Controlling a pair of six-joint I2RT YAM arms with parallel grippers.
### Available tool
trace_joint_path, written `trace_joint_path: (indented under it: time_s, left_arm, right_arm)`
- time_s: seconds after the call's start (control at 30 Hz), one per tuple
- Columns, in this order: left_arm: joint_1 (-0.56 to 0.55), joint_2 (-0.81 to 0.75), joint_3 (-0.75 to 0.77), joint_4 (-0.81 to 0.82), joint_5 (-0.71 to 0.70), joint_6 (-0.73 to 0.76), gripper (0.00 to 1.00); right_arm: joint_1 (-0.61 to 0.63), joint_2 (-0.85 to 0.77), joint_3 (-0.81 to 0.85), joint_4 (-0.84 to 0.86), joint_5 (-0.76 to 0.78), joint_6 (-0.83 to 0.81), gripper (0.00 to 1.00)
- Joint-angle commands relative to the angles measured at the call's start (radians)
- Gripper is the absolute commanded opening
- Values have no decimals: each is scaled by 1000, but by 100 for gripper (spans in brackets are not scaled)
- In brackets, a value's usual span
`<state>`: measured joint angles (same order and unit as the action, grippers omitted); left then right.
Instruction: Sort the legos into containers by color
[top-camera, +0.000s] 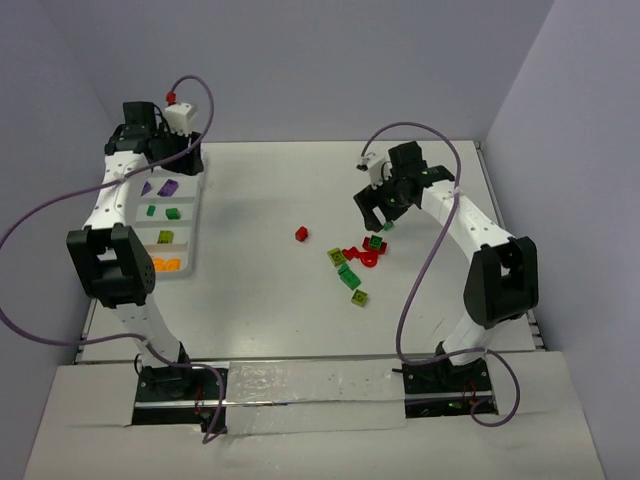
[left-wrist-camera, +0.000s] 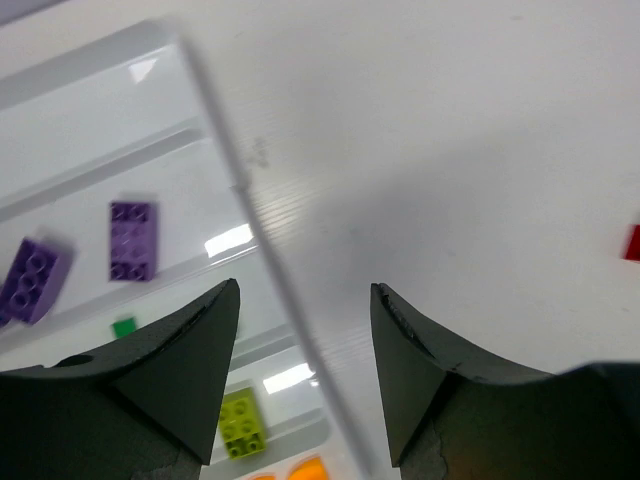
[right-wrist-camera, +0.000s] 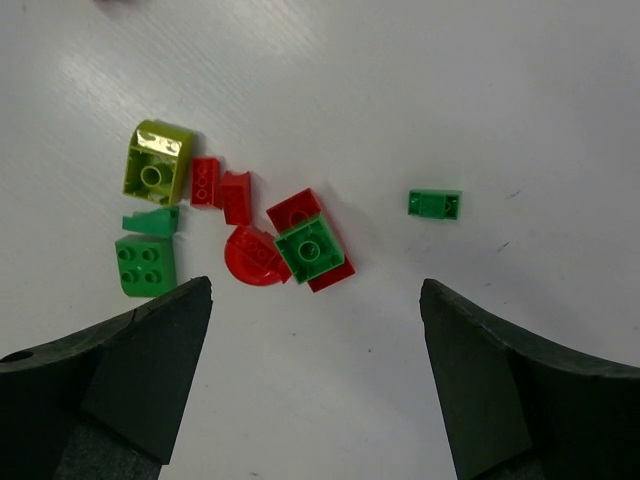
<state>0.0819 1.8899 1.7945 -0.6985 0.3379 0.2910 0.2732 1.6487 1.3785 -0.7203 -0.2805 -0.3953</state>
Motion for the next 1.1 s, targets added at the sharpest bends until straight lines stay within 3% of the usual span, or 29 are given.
trace_joint_path:
  time_s: [0.0, 0.23, 0.4, 0.73, 1.07]
  left_arm:
    - [-42, -57, -40, 27, 97, -4, 64]
    - [-51, -47, -1, -70, 261, 11, 64]
    - [-59, -51, -14, -68, 260, -3, 64]
    - [-60, -63, -43, -51, 247, -11, 64]
    - [-60, -57, -47, -41, 245, -20, 64]
  right_arm:
    - [24, 77, 22, -83, 12, -86, 91]
    - [23, 199, 97, -161, 12, -233, 85]
    - [23, 249, 137, -239, -25, -315, 74]
    - [25, 313, 161, -254, -11, -374, 71]
    - [25, 344, 196, -245, -5, -387, 53]
